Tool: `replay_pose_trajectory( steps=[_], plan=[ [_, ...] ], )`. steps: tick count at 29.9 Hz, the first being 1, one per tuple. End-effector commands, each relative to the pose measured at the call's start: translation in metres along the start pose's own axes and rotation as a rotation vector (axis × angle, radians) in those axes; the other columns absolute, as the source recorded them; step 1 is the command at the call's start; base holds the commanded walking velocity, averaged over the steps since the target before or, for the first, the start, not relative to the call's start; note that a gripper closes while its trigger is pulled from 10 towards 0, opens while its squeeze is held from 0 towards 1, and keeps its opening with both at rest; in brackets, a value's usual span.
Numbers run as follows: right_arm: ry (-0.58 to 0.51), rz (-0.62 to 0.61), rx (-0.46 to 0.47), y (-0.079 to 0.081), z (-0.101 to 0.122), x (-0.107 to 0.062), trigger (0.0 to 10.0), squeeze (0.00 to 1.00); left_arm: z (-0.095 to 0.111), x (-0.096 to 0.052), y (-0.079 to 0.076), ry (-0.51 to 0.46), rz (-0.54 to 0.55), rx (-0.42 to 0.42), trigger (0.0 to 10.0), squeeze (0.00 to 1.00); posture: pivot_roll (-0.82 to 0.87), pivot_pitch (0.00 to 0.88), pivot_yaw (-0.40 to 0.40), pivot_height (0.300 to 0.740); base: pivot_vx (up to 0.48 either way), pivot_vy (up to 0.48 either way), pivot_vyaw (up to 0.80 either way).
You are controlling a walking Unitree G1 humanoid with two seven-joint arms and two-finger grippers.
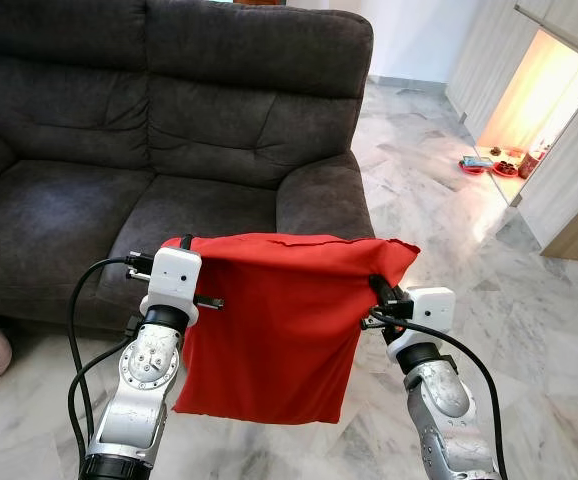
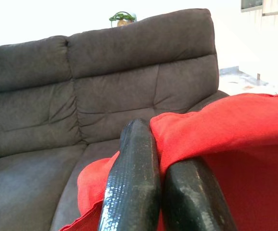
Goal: Move the pillow to the sofa from floor
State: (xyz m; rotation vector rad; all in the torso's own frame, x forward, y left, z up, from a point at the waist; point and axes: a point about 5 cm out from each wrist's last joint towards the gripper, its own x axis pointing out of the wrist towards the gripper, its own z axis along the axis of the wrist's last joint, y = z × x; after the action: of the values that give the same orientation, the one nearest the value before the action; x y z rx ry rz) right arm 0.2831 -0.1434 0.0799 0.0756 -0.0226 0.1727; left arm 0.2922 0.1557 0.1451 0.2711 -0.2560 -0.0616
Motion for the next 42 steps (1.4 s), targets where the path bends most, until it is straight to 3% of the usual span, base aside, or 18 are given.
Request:
replay_pose_trajectory(
  steps=[1, 6, 13, 19, 31, 42],
  plan=[
    [-0.084, 0.002, -0.012, -0.001, 0.02, 0.004, 10.0, 0.0, 0.025, 0.005, 0.003, -0.116, 0.034, 0.0, 10.0, 0.0, 0.12, 0.0, -0.109, 0.74, 0.0, 0.0, 0.0],
    [-0.112, 0.008, -0.013, 0.0, 0.028, 0.006, 10.0, 0.0, 0.029, 0.006, 0.005, -0.13, 0.044, 0.001, 10.0, 0.0, 0.11, 0.0, -0.109, 0.74, 0.0, 0.0, 0.0],
    [-0.234, 0.004, 0.019, 0.003, 0.06, 0.012, 10.0, 0.0, 0.052, 0.013, 0.013, -0.214, 0.059, 0.035, 10.0, 0.0, 0.12, 0.0, -0.109, 0.74, 0.104, 0.0, 0.0],
    [-0.271, -0.001, 0.036, 0.005, 0.072, 0.015, 10.0, 0.0, 0.062, 0.017, 0.014, -0.246, 0.07, 0.06, 10.0, 0.0, 0.12, 0.0, -0.111, 0.74, 0.272, 0.0, 0.0],
    [-0.303, -0.008, 0.056, 0.01, 0.073, 0.009, 10.0, 0.0, 0.057, 0.013, 0.015, -0.229, 0.101, 0.103, 10.0, 0.0, 0.11, 0.0, -0.107, 0.74, 0.29, 0.0, 0.0],
    [-0.335, 0.01, 0.076, 0.019, 0.084, 0.013, 10.0, 0.0, 0.071, 0.017, 0.023, -0.271, 0.132, 0.122, 10.0, 0.0, 0.12, 0.0, -0.107, 0.74, 0.333, 0.0, 0.0]
  ],
)
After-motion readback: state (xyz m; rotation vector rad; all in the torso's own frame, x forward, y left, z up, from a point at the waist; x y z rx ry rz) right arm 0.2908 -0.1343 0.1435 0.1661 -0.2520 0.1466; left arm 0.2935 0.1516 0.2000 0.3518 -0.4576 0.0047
